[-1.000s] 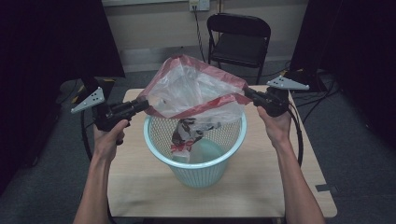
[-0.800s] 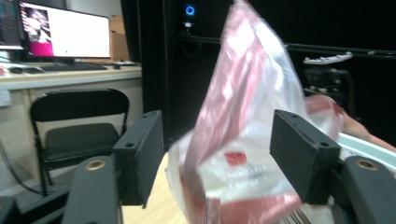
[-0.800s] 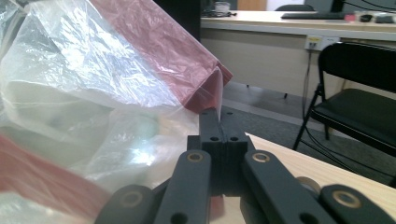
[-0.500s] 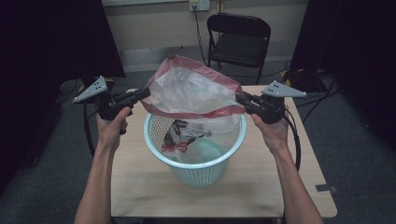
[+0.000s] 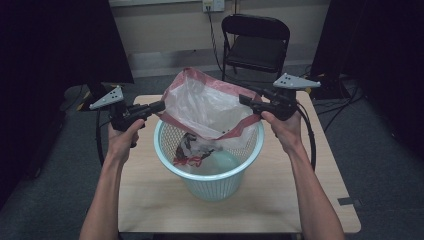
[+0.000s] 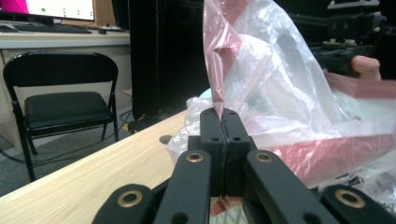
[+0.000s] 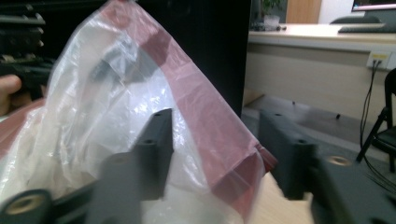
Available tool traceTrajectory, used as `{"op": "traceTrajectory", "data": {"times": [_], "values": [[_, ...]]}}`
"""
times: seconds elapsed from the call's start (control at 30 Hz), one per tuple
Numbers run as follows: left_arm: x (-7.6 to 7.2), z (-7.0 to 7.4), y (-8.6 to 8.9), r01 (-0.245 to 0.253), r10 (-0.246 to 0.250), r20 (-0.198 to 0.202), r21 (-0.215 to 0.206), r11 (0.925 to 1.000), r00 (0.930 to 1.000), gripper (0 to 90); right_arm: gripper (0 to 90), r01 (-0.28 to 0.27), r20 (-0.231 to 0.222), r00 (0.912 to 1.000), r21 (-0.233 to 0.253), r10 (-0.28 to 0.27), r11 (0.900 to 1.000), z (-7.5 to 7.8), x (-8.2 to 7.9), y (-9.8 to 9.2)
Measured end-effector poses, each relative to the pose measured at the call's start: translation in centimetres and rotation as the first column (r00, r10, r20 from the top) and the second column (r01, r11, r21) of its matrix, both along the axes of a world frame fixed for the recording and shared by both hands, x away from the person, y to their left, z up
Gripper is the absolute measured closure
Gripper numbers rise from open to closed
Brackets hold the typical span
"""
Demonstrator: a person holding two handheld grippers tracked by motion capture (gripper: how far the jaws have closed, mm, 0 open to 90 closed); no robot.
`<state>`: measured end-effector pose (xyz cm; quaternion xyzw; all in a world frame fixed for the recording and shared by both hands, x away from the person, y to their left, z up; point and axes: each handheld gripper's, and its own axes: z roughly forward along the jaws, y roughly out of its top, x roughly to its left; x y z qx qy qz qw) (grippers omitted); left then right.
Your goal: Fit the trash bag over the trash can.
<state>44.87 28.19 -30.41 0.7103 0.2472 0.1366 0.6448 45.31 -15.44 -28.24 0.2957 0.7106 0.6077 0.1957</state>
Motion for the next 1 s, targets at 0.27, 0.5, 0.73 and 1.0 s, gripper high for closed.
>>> {"op": "traceTrajectory", "data": {"times": [0.27,0.5,0.73,1.0], "values": [[-2.9,-0.1,1.9,0.015,-0.015,-0.005,-0.008,0.9999,0.9999,90.0,90.0,0.107,0.026,0.9939,-0.026,-0.107,0.994,-1.3,-1.1,-0.9],[-4.8,-0.5,2.3,0.037,-0.037,0.011,-0.031,0.9988,0.9993,85.0,90.0,0.146,0.028,0.9891,-0.060,-0.145,0.987,-2.3,-2.8,-2.1],[-2.6,1.8,0.6,0.015,-0.013,0.048,-0.052,0.9985,0.9988,44.7,90.0,0.099,0.052,0.9941,-0.062,-0.095,0.993,-0.8,-1.6,-0.7],[2.3,-0.1,0.1,-0.083,0.081,-0.061,-0.039,0.9958,0.9949,89.6,90.0,0.123,0.015,0.9924,-0.046,-0.122,0.991,-1.4,0.5,-0.5]]}}
